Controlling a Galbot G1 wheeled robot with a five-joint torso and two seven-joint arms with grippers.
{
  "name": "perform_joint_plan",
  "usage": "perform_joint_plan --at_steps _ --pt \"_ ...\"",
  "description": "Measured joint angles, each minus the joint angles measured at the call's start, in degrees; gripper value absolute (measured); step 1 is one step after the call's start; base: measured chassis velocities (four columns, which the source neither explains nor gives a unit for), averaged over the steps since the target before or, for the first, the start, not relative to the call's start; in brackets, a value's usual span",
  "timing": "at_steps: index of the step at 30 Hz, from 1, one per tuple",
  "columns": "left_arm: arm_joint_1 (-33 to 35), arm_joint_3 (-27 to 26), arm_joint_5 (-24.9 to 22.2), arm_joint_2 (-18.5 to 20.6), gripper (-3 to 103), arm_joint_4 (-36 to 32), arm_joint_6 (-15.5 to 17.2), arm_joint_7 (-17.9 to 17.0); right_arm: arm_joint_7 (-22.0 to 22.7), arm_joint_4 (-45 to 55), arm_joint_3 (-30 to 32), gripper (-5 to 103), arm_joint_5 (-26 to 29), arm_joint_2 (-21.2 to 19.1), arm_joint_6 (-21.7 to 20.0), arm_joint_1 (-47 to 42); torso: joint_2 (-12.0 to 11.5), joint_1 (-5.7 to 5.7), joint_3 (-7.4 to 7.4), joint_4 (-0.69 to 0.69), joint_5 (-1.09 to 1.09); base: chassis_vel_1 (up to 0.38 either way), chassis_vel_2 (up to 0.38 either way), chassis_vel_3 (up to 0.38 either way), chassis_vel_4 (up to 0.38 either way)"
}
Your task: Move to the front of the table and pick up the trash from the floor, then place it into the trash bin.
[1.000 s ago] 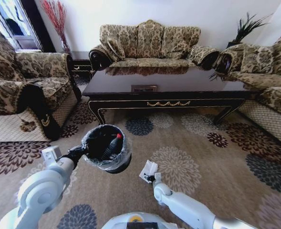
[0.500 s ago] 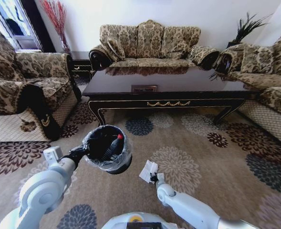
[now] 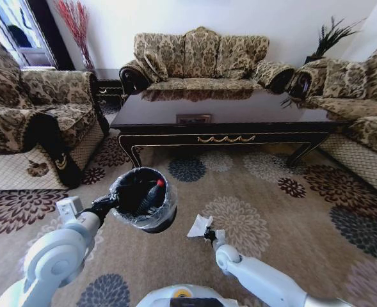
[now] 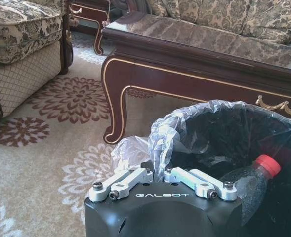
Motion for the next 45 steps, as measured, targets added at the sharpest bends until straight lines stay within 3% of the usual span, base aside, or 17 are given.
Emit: perform_joint_plan --at_steps 6,14,25,29,32,39,45 --pt "-0.1 1.2 0.7 -0.6 4 0.4 0.0 0.0 0.0 9.1 5.0 0 1.3 -3.6 0.0 -1.4 0.0 0.00 0.00 0.00 0.00 0.000 0.000 0.000 0.000" --pt "0.2 3.3 1.9 -1.5 4 0.7 0.0 0.2 -2.2 21.3 15.5 0 1.8 -11.6 1.1 -1.9 0.0 0.00 0.00 0.00 -0.01 0.000 0.000 0.000 0.000" --pt "0.4 4.7 2.0 -2.4 4 1.3 0.1 0.2 -6.0 29.9 22.1 0 1.9 -15.8 4.5 -0.1 0.0 0.00 0.00 0.00 0.00 0.000 0.000 0.000 0.000" --pt "0.5 5.0 2.0 -2.7 4 1.5 0.2 0.3 -10.1 32.2 22.6 0 1.5 -17.7 7.3 1.2 0.0 0.00 0.00 0.00 -0.01 0.000 0.000 0.000 0.000" --pt "0.6 5.2 2.0 -2.8 4 1.4 0.3 0.4 -17.5 34.6 22.6 0 0.7 -19.8 11.5 2.6 0.0 0.00 0.00 0.00 -0.01 0.000 0.000 0.000 0.000" --pt "0.8 5.8 2.0 -3.4 4 1.2 0.4 0.6 -25.5 38.4 21.6 0 0.7 -20.1 15.1 4.4 0.0 0.00 0.00 0.00 -0.01 0.000 0.000 0.000 0.000" --pt "1.0 6.3 2.1 -4.0 4 1.1 0.4 1.0 -35.3 38.3 17.7 0 -1.6 -19.6 20.0 6.3 0.0 0.00 0.00 0.00 -0.01 0.000 0.000 0.000 0.000"
